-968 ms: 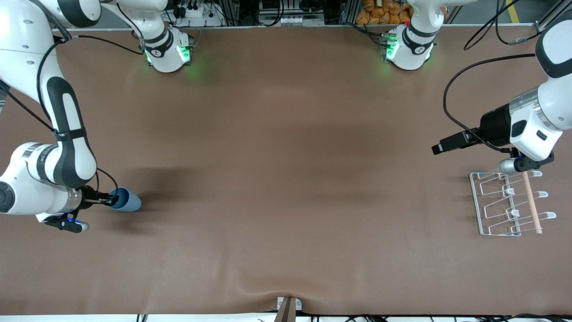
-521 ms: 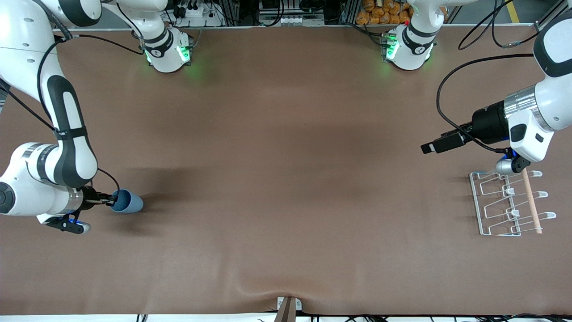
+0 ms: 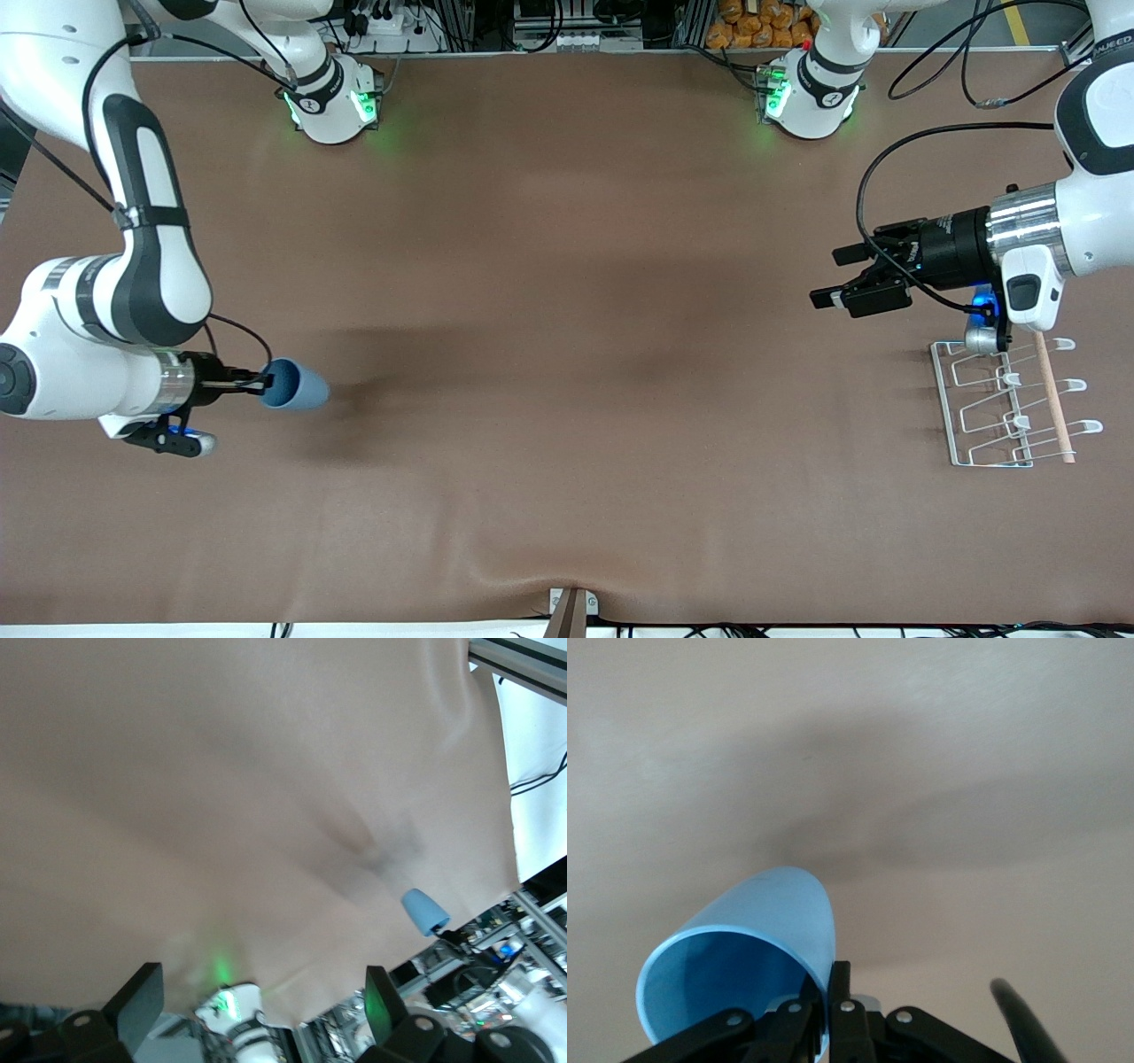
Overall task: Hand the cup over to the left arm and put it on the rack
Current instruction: 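Lift the cup with the right gripper while the left gripper approaches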
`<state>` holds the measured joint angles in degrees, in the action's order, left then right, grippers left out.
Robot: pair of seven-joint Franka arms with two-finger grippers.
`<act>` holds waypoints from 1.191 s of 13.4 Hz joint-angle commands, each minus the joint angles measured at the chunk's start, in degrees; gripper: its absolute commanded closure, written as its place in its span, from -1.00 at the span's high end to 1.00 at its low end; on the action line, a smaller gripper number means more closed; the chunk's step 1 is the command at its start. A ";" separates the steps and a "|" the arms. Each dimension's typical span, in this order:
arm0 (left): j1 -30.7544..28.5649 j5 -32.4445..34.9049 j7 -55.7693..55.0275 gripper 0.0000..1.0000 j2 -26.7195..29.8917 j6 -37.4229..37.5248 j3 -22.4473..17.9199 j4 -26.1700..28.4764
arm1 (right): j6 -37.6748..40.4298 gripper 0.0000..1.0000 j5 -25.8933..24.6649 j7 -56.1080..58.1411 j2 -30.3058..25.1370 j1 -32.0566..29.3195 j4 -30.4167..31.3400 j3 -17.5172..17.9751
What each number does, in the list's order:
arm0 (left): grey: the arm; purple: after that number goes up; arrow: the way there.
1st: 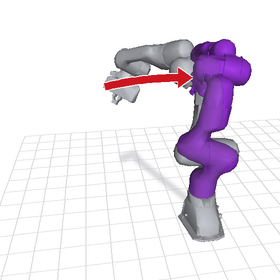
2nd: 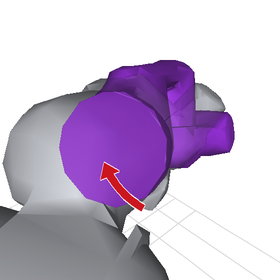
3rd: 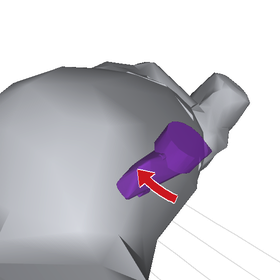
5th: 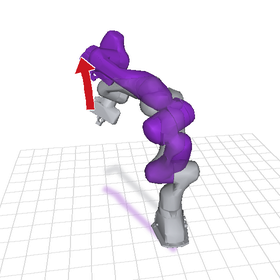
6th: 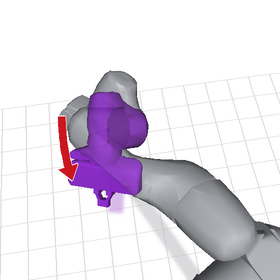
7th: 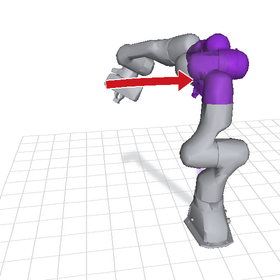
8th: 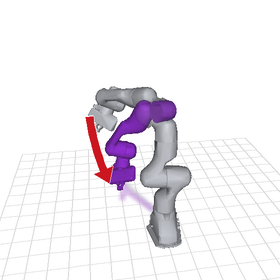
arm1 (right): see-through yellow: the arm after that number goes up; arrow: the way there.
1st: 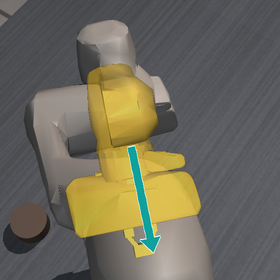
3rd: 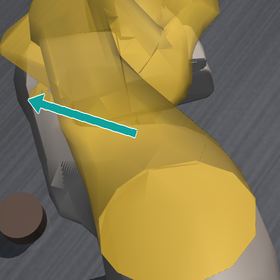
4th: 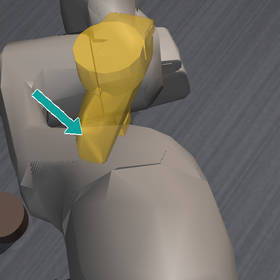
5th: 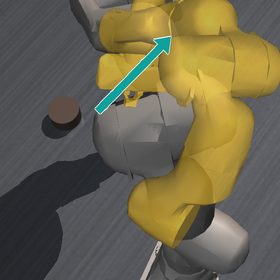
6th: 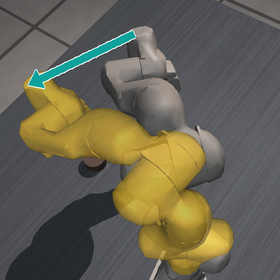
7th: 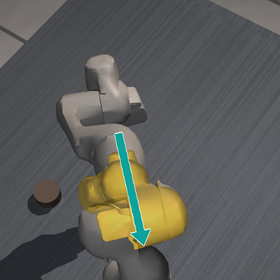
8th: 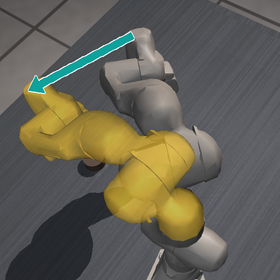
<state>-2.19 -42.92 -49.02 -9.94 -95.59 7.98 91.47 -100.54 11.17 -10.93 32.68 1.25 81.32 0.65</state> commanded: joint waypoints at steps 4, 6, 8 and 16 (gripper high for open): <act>0.61 -11.83 -16.96 1.00 -2.36 1.11 0.20 -1.21 | 1.13 -1.00 8.67 -18.03 -0.25 11.48 -5.28 -0.13; 0.61 -15.15 -20.31 1.00 -2.63 1.11 0.37 -1.21 | 0.96 -1.00 13.93 -22.62 -0.16 13.95 -5.55 -0.04; 0.61 -22.62 -31.86 1.00 -4.81 1.02 0.29 -1.38 | 0.61 -1.00 22.01 -25.27 -0.16 15.53 -5.91 -0.13; 10.26 -11.95 -39.21 1.00 -8.52 -3.71 0.11 -3.23 | 0.34 -1.00 41.55 -28.00 -3.32 19.75 -7.04 -0.13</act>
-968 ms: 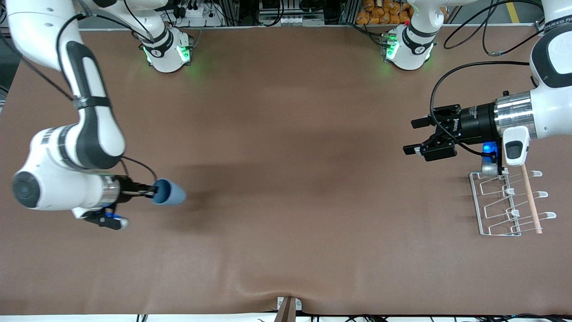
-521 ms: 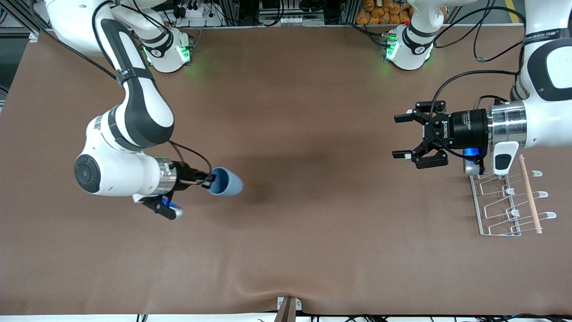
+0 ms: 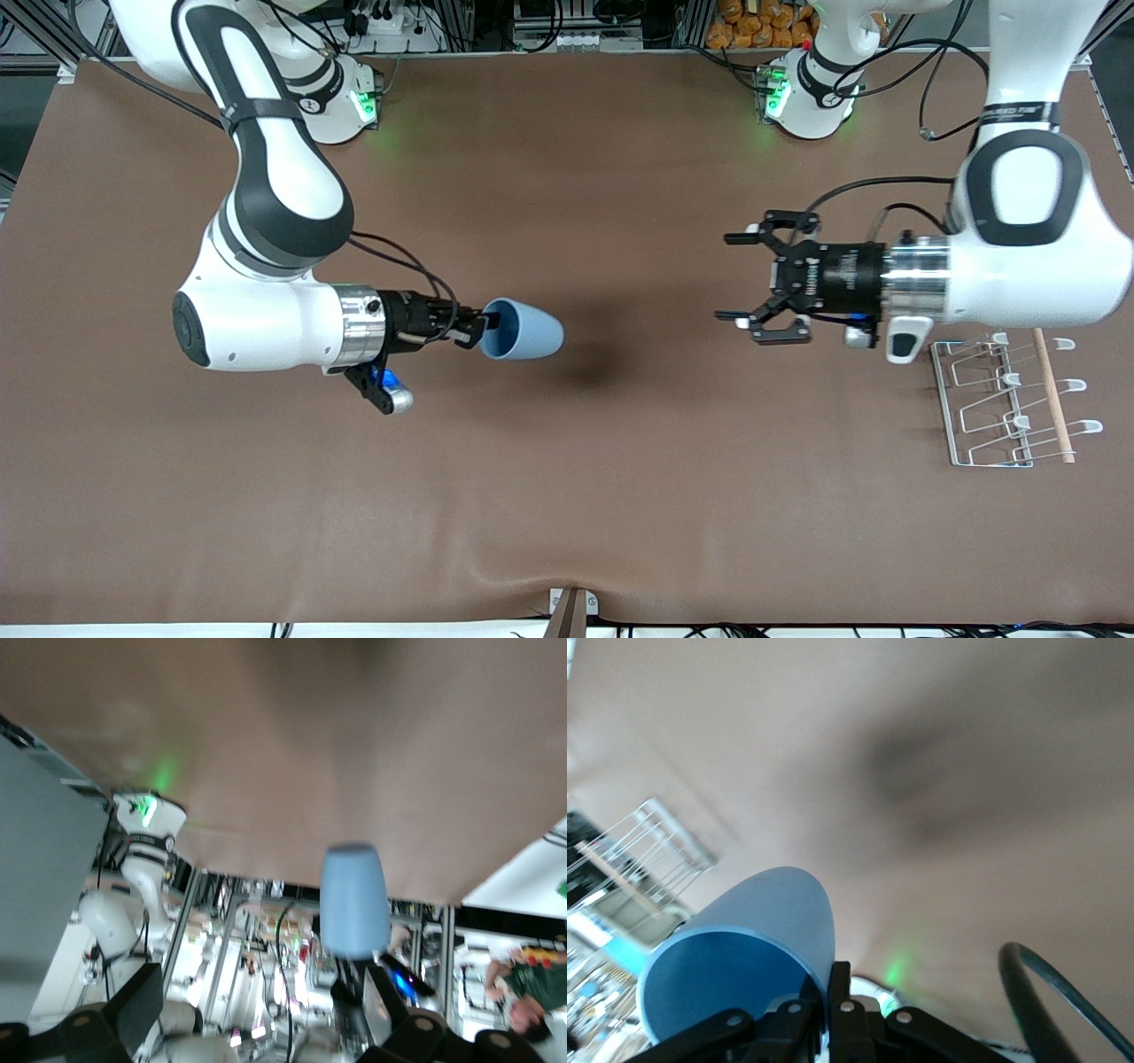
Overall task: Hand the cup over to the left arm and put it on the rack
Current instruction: 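Lift the cup with the right gripper while the left gripper approaches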
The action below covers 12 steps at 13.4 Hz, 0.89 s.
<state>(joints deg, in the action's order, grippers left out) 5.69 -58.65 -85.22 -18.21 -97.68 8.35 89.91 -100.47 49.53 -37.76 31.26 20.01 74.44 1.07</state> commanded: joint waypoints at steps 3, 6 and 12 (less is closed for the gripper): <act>5.47 5.74 -6.09 1.00 -0.33 -4.88 -0.26 -1.67 | -5.42 -1.00 3.82 -5.19 -4.01 4.49 -0.17 -0.63; 7.31 6.18 -9.60 1.00 -0.51 -6.72 -0.18 -1.85 | -10.35 -1.00 3.73 -9.34 -4.01 8.19 -0.17 -0.72; 8.20 6.27 -8.30 1.00 -2.53 -7.52 -0.26 -3.78 | -14.67 -1.00 3.64 -13.30 -4.45 12.16 -0.17 -0.72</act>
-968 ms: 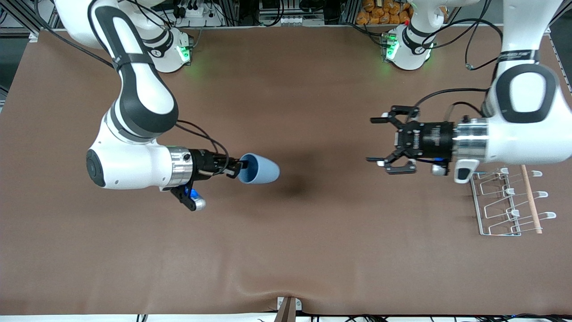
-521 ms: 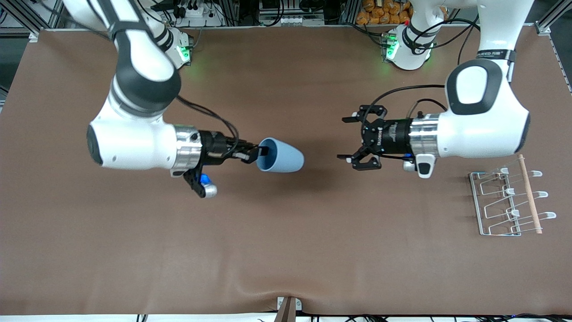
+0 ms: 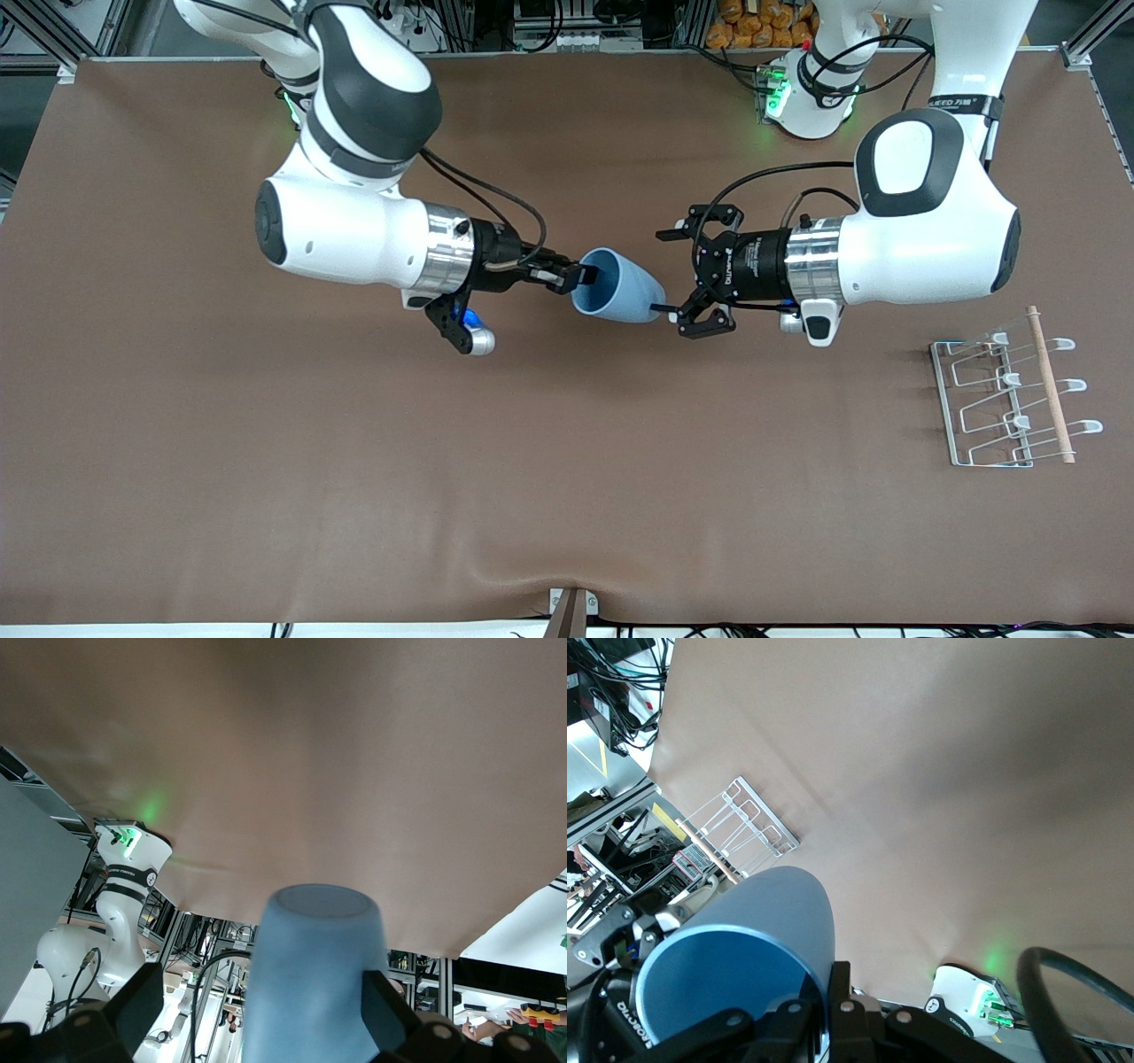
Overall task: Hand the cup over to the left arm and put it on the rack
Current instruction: 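Close the left gripper on the cup base beside the right gripper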
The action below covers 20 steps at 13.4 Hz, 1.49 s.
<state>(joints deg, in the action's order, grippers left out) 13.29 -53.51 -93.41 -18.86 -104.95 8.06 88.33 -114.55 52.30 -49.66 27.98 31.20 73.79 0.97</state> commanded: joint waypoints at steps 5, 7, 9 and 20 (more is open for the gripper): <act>0.68 4.46 1.21 1.00 -2.85 -1.91 0.21 -2.63 | -0.32 -1.00 0.69 -3.51 -1.87 1.58 0.74 -0.62; 2.26 4.46 1.21 1.00 -3.29 -2.98 0.21 -2.72 | -0.59 -1.00 0.69 -3.95 -1.87 1.84 0.74 -0.62; 2.00 4.03 1.21 0.88 -3.20 -2.98 0.21 -2.72 | -0.59 -1.00 0.61 -3.95 -1.87 2.11 0.74 -0.62; 1.21 4.72 2.35 -0.72 -3.21 -2.72 -0.14 -2.99 | -0.06 0.51 0.34 -3.43 -1.96 1.59 0.91 -0.80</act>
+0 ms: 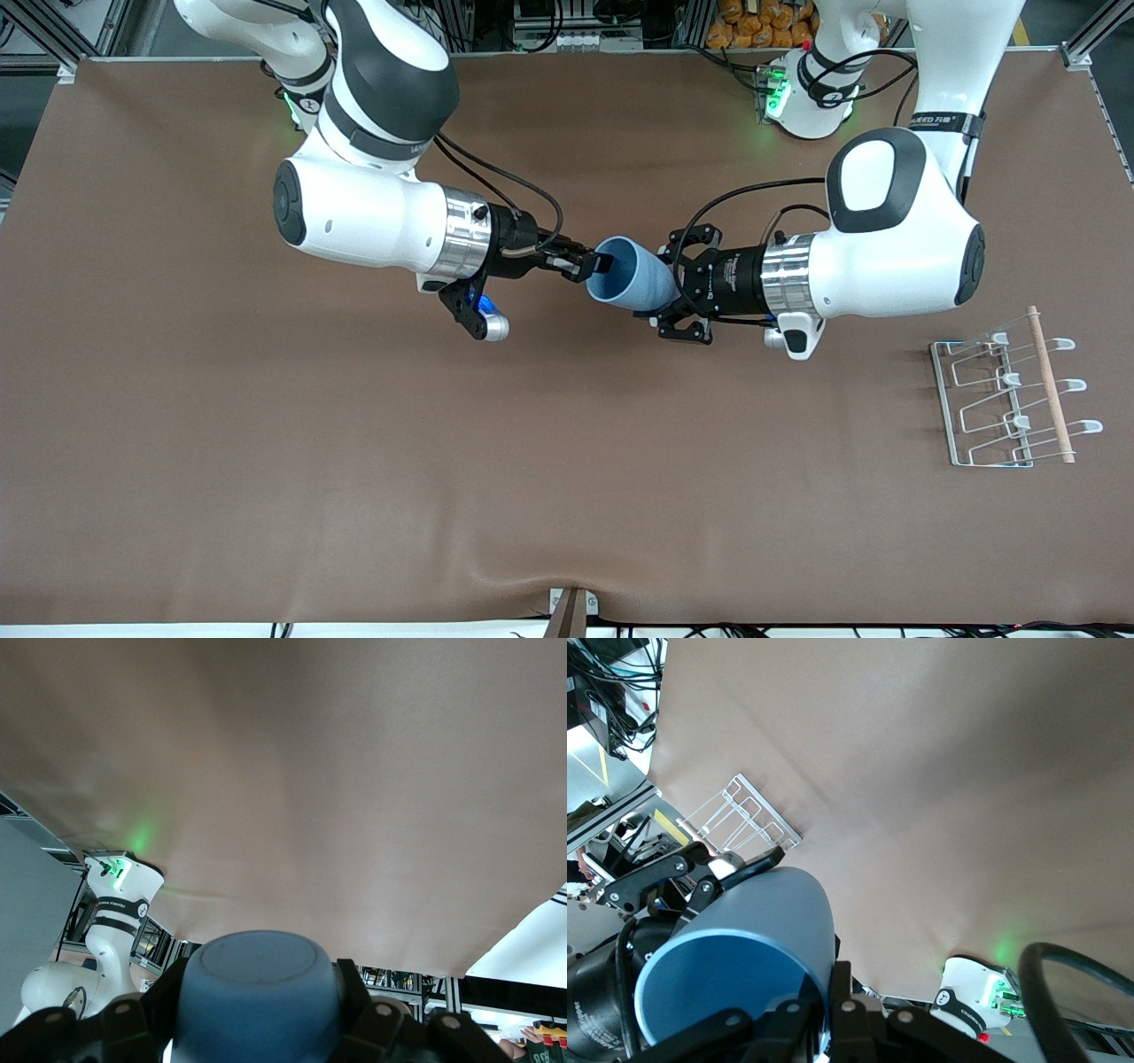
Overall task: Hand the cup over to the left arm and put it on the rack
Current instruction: 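Open the right gripper and withdraw while the left gripper carries the cup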
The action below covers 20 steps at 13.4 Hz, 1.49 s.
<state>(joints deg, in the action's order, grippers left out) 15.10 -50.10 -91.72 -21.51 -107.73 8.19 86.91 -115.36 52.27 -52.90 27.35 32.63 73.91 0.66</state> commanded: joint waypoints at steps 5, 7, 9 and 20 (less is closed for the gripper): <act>-0.86 12.10 2.34 -1.00 0.06 1.81 -0.54 -3.94 | 6.27 1.00 0.37 -0.71 -3.97 -3.60 0.89 -1.01; -0.69 19.31 2.25 -1.00 0.06 3.75 -0.54 -4.03 | 10.84 1.00 0.29 -0.54 -5.90 -7.73 0.80 -1.10; 0.01 28.26 2.08 -1.00 0.15 3.84 -0.54 -3.95 | 15.67 1.00 -4.07 0.25 -7.40 -12.13 0.54 -1.10; -2.34 55.97 1.72 -0.63 -0.38 16.22 -0.63 -3.33 | 28.97 1.00 -37.32 27.31 -8.20 -23.92 3.69 -1.27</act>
<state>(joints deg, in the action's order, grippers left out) 14.18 1.60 -89.93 -21.79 -93.61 7.38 84.16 -86.28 18.26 -29.86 19.49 10.72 75.69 -1.57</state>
